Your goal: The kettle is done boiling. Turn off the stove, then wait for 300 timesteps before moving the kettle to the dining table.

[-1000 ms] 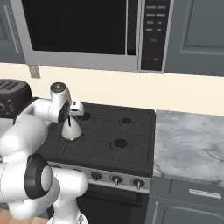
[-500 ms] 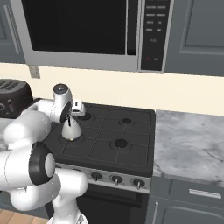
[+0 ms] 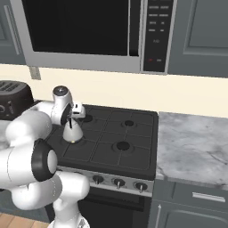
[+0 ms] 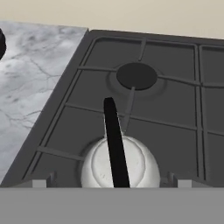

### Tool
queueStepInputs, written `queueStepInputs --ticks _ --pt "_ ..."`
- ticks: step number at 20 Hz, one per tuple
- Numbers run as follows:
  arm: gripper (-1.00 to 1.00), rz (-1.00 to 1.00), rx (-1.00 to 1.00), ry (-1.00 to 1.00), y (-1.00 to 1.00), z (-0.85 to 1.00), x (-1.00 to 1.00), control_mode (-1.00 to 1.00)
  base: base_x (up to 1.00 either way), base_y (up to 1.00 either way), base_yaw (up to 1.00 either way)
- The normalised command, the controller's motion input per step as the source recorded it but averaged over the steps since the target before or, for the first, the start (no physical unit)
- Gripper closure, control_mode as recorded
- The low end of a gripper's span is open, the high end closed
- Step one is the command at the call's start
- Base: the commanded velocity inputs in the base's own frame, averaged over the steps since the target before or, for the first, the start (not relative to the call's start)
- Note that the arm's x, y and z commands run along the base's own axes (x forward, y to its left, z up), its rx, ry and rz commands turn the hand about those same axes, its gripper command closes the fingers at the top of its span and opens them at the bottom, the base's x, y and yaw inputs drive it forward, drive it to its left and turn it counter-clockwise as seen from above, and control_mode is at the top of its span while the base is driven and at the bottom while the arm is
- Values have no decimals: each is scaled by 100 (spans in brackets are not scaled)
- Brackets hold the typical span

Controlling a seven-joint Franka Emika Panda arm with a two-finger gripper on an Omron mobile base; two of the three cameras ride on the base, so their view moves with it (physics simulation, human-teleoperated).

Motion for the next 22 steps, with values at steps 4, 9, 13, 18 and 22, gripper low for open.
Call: queueStepInputs --ticks 4,9,13,18,22 --pt "-100 1 0 0 13 -11 0 -100 0 0 0" --pt "-100 4 0 0 2 -6 5 -100 0 0 0" --pt "-100 5 0 0 0 -4 11 -100 0 0 0" --pt "100 4 0 0 0 -10 7 -100 0 0 0" --pt "100 3 0 3 5 -14 5 -100 0 0 0"
